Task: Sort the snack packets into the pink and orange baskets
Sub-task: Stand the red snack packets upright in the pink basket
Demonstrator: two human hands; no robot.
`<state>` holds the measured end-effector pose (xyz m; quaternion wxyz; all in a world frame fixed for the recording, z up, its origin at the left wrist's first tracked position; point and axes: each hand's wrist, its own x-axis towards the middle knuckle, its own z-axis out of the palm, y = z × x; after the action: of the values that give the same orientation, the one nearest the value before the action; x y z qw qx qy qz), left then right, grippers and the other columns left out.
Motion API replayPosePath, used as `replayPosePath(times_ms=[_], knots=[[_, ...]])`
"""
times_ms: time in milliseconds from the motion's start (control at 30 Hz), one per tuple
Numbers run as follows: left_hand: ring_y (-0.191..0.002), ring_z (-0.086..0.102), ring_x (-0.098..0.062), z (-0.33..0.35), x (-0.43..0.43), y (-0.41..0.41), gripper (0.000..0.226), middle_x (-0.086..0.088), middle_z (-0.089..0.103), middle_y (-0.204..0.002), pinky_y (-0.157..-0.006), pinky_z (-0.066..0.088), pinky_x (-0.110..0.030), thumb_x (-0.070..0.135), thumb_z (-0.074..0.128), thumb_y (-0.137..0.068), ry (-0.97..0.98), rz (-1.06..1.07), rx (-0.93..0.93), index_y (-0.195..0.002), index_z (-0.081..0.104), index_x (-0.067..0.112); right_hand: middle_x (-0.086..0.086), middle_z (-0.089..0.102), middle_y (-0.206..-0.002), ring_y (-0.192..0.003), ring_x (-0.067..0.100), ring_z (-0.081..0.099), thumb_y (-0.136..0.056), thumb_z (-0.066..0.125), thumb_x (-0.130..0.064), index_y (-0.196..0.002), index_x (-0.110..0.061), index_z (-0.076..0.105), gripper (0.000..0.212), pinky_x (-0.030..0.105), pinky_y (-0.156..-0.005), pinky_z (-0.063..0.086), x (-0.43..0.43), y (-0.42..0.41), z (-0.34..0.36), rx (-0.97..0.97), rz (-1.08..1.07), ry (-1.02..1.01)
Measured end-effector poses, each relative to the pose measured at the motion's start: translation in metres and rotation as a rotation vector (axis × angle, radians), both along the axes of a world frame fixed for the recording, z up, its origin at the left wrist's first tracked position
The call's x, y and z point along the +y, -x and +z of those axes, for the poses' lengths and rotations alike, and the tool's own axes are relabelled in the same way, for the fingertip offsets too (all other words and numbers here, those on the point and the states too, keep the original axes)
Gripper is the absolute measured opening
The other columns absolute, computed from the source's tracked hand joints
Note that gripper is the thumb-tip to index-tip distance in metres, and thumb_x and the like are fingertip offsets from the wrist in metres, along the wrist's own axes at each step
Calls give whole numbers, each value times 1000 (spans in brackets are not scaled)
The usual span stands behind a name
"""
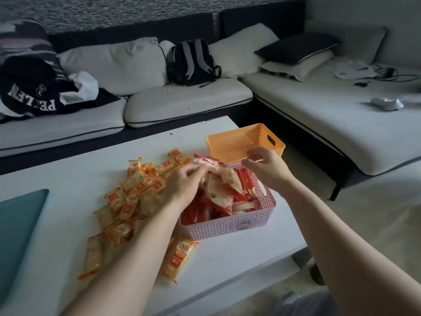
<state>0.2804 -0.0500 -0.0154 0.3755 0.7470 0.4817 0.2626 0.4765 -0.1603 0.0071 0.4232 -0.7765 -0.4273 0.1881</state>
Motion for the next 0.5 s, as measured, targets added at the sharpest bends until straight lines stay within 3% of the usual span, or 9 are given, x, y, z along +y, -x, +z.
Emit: replayPosePath(times_ms=[67, 167, 267, 333, 400, 500], knots=[[-94, 63, -11, -2, 3, 6, 33, 14, 70, -95, -69, 42, -20, 55, 61, -93, -110, 60, -36, -95, 75, 26, 0, 66, -117, -100, 14, 62, -97, 62, -24, -126, -11, 64, 32, 14, -69, 43, 4, 0, -6, -31, -1, -3], [-89, 62, -6, -3, 9, 14, 21, 11, 68, -99, -66, 41, -16, 42, 64, -94, -174, 127, -24, -103, 69, 24, 0, 68, -111, -98, 17, 64, -95, 59, -19, -117, -13, 68, 24, 24, -76, 49, 5, -4, -8, -83, -70, -26], [-82, 60, -4, -6, 8, 15, 10, 10, 67, -96, -66, 45, -22, 35, 67, -93, -263, 104, 23, -98, 67, 26, 2, 69, -118, -97, 14, 63, -95, 61, -21, -119, -15, 68, 26, 23, -77, 50, 7, -4, -11, -127, -36, -13], [-80, 64, -9, -6, 1, 14, 5, 11, 67, -90, -67, 52, -30, 34, 68, -91, -328, 68, 42, -88, 65, 31, 1, 62, -136, -111, 15, 59, -92, 70, -32, -135, -19, 60, 46, 31, -88, 53, 8, 1, -12, -142, 143, 54], [-76, 65, -9, -7, -9, 13, 9, 14, 67, -83, -66, 57, -36, 39, 66, -91, -278, 30, 69, -87, 63, 32, -2, 46, -152, -134, 22, 44, -82, 78, -46, -151, -28, 42, 79, 49, -107, 45, 10, 9, -16, -227, 324, 217], [-79, 66, -13, -8, -23, 11, 33, 13, 65, -87, -67, 56, -36, 62, 61, -87, -227, -15, 274, -100, 54, 34, -1, 41, -157, -146, 26, 30, -79, 81, -45, -157, -26, 30, 96, 47, -117, 29, 13, 21, -20, -330, 385, 306]])
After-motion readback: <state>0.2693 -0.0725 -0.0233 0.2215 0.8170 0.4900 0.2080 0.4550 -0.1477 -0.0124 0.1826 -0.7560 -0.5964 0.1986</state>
